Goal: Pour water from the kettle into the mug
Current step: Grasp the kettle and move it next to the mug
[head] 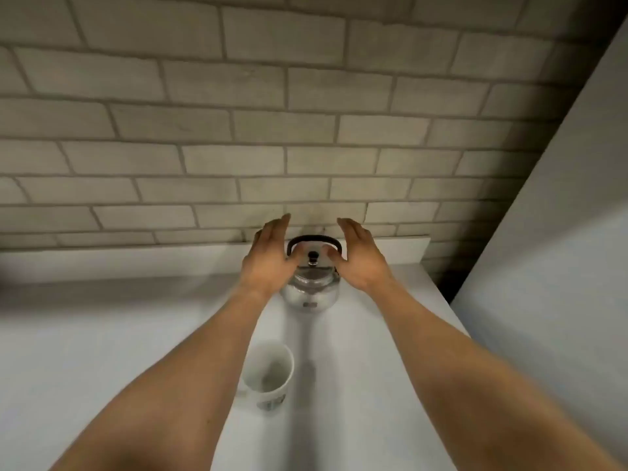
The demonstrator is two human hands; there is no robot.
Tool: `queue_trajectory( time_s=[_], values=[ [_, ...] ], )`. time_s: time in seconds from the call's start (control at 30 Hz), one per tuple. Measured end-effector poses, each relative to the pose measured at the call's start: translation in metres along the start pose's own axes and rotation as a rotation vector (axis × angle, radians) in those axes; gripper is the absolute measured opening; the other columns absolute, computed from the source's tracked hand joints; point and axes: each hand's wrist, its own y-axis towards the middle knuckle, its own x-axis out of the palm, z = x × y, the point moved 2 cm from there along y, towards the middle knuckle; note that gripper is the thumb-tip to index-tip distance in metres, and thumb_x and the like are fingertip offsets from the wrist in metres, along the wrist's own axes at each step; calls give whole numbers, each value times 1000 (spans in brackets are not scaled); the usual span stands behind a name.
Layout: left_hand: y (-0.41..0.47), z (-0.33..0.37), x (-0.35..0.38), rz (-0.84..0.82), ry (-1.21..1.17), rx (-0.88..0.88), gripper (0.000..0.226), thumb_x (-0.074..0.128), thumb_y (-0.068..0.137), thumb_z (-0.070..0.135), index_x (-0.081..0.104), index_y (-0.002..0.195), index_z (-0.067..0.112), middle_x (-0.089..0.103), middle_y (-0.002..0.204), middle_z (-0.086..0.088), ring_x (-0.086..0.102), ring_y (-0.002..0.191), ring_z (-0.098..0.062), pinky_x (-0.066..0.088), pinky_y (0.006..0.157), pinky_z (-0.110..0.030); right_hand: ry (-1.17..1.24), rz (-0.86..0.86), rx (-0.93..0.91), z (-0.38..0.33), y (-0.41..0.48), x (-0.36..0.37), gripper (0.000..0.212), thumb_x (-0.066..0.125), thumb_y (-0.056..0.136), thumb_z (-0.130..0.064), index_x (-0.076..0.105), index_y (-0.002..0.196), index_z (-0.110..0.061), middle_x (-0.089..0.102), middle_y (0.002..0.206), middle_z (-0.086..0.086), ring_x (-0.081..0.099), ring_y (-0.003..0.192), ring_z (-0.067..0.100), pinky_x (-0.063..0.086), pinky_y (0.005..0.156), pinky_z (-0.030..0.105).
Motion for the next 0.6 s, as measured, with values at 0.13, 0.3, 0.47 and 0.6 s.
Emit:
queue_trajectory(
  time_s=[0.13,0.3,0.47,0.6],
  values=[
    [31,-6,34,-119,69,-53,66,46,106,50,19,163,30,26,169,2,29,153,-25,47,106,-54,73,-54,-78,25,37,19,72,53,101,-51,28,163,-23,30,169,-2,28,155,22,38,118,44],
    [51,-19,66,-291,83,-35,52,37,113,39,30,162,22,41,159,-10,44,143,-34,44,109,-44,224,-190,-164,42,66,51,56,45,102,-52,48,151,-26,56,147,-3,55,127,12,46,111,39],
    [57,-27,68,-254,47,7,34,42,113,27,57,141,14,61,125,-10,61,114,-30,48,94,-35,294,-215,-219,47,77,63,32,46,107,-38,66,128,-25,64,111,-19,59,102,4,47,92,27],
    [57,-16,58,-274,58,49,33,44,113,33,60,134,14,63,119,-6,62,110,-27,47,90,-32,309,-187,-247,48,72,50,33,45,105,-40,67,126,-26,69,110,-18,64,101,6,48,88,22]
  ],
)
